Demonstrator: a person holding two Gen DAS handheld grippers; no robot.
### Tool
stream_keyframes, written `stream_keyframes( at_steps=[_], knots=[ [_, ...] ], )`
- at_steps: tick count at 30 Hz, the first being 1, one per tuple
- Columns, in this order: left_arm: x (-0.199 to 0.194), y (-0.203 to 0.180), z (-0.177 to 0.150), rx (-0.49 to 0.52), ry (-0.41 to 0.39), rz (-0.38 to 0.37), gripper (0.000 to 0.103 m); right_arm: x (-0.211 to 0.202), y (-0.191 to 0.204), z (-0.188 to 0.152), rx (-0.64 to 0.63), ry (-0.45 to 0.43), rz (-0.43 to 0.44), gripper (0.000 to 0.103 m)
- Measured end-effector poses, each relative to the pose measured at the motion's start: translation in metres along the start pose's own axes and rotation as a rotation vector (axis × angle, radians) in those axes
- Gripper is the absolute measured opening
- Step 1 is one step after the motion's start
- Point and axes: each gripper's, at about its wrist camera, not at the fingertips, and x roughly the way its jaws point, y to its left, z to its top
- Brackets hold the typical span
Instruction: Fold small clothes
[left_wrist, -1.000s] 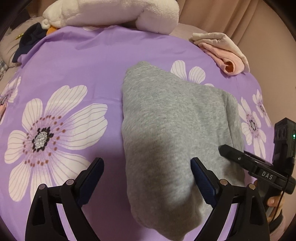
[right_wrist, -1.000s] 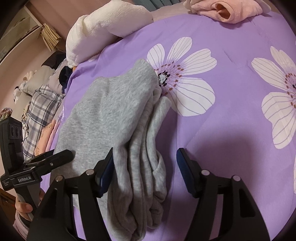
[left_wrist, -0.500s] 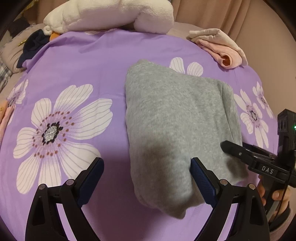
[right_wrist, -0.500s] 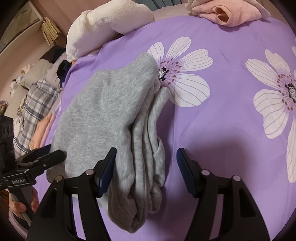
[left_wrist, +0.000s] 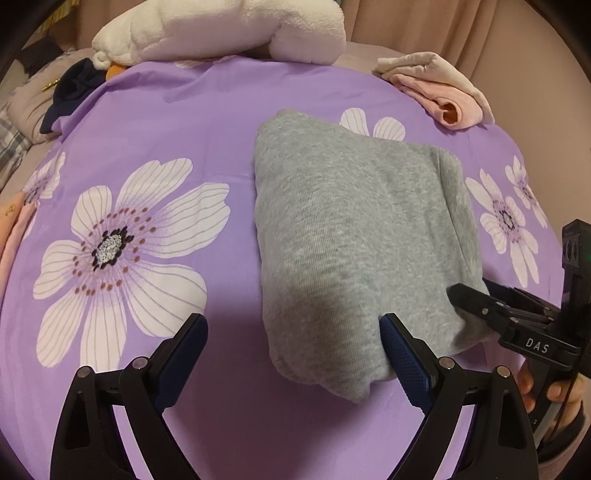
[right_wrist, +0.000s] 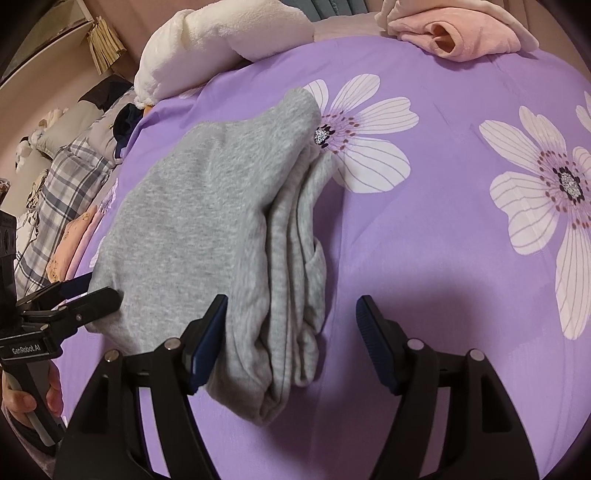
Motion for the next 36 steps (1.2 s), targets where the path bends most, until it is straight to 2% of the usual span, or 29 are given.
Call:
stream_keyframes(
  at_steps=[5,9,14,17,18,19,20,22,23,25,27,30,32,35,36],
  knots=[
    [-0.006,-0.001,-0.005,-0.006,-0.014,0.003,0.093,-0.007,0.003,-0.005,-0.015,-0.014,-0.011,0.072],
    [-0.018,0.002,-0.010,-0.017,-0.036,-0.037,0.093,-0.026,0.012,-0.005,-0.054,-0.112,-0.033,0.071],
    [-0.046,0.015,0.002,-0.061,-0.136,-0.094,0.093,-0.040,0.030,0.008,-0.131,-0.218,-0.010,0.070],
    [-0.051,0.018,0.020,-0.076,-0.179,-0.079,0.093,-0.037,0.038,0.020,-0.133,-0.230,0.016,0.070],
    [-0.049,0.017,0.023,-0.077,-0.183,-0.080,0.093,-0.032,0.039,0.024,-0.127,-0.223,0.017,0.068],
    [-0.045,0.014,0.028,-0.072,-0.180,-0.089,0.088,-0.027,0.041,0.026,-0.123,-0.212,0.013,0.064],
    [-0.040,0.011,0.031,-0.063,-0.171,-0.095,0.078,-0.021,0.044,0.028,-0.125,-0.197,0.008,0.061],
    [-0.031,0.002,0.032,-0.042,-0.149,-0.103,0.063,-0.011,0.048,0.031,-0.138,-0.180,-0.008,0.047],
    [-0.027,-0.001,0.031,-0.034,-0.138,-0.107,0.056,-0.005,0.050,0.034,-0.148,-0.174,-0.018,0.045],
    [-0.017,-0.012,0.027,0.003,-0.111,-0.118,0.049,0.002,0.049,0.041,-0.133,-0.162,-0.016,0.034],
    [-0.012,-0.022,0.021,0.050,-0.105,-0.086,0.049,0.011,0.040,0.050,-0.087,-0.142,-0.006,0.029],
    [-0.005,-0.032,0.017,0.104,-0.102,-0.038,0.049,0.031,0.025,0.060,-0.037,-0.085,-0.091,0.016],
    [-0.006,-0.033,0.017,0.106,-0.100,-0.044,0.049,0.036,0.012,0.061,0.018,-0.055,-0.075,0.015],
    [-0.006,-0.034,0.017,0.116,-0.095,-0.036,0.049,0.027,-0.003,0.058,0.090,-0.080,-0.084,0.014],
    [-0.006,-0.034,0.017,0.119,-0.095,-0.033,0.049,0.023,-0.008,0.057,0.120,-0.087,-0.078,0.019]
  ],
)
